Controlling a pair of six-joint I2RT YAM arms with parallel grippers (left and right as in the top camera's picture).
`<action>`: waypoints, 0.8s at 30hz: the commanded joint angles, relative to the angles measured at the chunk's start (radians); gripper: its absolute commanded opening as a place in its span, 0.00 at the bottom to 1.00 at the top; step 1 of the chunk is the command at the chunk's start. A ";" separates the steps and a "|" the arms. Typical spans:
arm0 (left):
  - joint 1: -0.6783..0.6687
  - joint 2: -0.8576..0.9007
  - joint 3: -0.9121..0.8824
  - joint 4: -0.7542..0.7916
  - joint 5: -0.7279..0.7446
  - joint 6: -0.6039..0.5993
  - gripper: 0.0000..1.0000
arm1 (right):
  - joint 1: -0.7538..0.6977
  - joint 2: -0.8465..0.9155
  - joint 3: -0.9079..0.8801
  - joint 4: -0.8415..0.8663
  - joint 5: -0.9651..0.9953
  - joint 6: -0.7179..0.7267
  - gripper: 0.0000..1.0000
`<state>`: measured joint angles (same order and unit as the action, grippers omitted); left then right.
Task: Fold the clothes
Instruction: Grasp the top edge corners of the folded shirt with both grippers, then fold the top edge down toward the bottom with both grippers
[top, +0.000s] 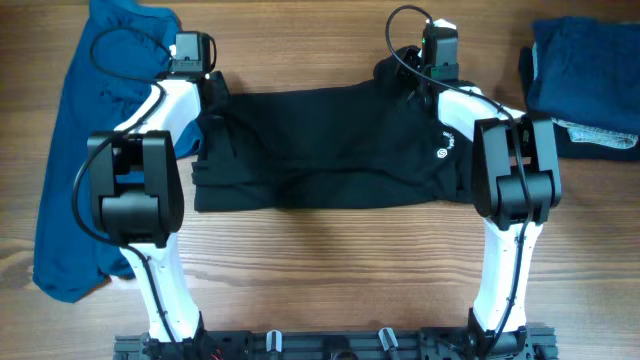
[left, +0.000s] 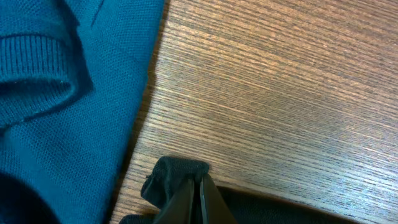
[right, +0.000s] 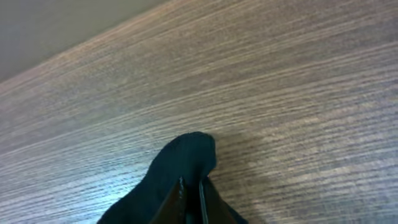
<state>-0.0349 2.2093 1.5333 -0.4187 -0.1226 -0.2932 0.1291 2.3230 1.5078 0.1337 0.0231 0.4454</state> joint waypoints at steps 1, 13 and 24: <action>-0.006 0.048 -0.033 -0.016 0.016 -0.010 0.04 | 0.000 0.015 0.010 -0.050 0.006 -0.027 0.04; 0.042 -0.142 0.027 -0.114 -0.009 -0.009 0.04 | -0.016 -0.112 0.463 -0.771 -0.055 -0.259 0.04; 0.037 -0.289 0.026 -0.346 0.021 -0.010 0.04 | -0.095 -0.240 0.471 -1.243 -0.163 -0.263 0.04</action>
<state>0.0006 1.9453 1.5497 -0.7212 -0.1074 -0.2939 0.0517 2.1536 1.9659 -1.0462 -0.1177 0.2092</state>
